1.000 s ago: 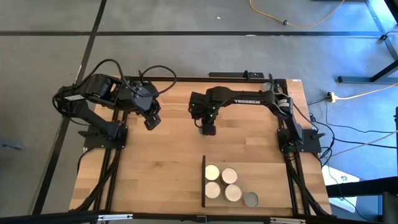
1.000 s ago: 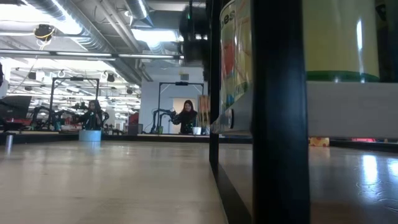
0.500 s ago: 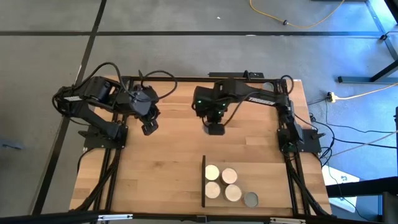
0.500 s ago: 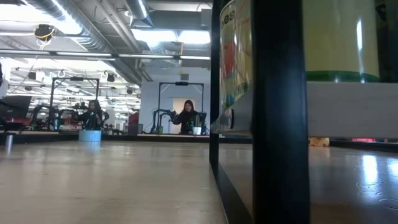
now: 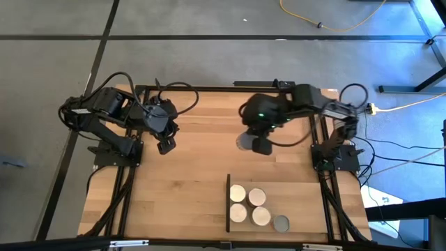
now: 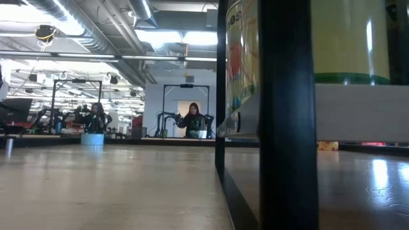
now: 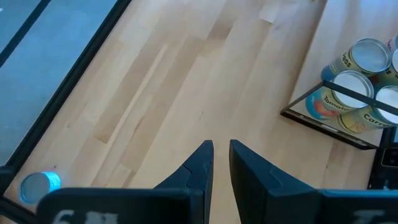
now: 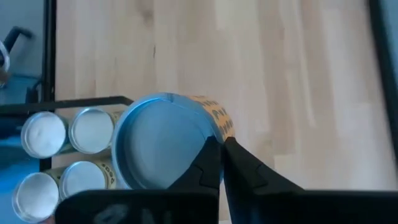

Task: Pick and place cans onto a shelf
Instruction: Put the bottom canned pineapple rings on the shelf

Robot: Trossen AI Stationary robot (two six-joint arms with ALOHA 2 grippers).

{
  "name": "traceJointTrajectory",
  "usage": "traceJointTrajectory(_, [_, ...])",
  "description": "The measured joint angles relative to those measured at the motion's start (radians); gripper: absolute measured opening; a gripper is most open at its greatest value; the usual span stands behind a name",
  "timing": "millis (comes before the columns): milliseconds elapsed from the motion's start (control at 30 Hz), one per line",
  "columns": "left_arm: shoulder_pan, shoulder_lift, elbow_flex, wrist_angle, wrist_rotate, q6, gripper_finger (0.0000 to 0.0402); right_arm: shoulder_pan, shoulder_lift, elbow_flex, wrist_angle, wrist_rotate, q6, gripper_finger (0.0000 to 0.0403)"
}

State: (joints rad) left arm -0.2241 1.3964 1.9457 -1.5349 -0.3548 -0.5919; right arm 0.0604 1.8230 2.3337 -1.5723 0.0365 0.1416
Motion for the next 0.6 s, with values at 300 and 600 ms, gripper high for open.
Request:
traceJointTrajectory(300, [0.000,0.000,0.000,0.000,0.000,0.000,0.0044,0.093,-0.194,-0.267,-0.002,0.085,0.205,0.0006])
traceJointTrajectory(600, [0.000,0.000,0.000,-0.001,0.000,0.000,0.0044,0.247,-0.454,-0.700,0.054,0.086,0.562,0.0006])
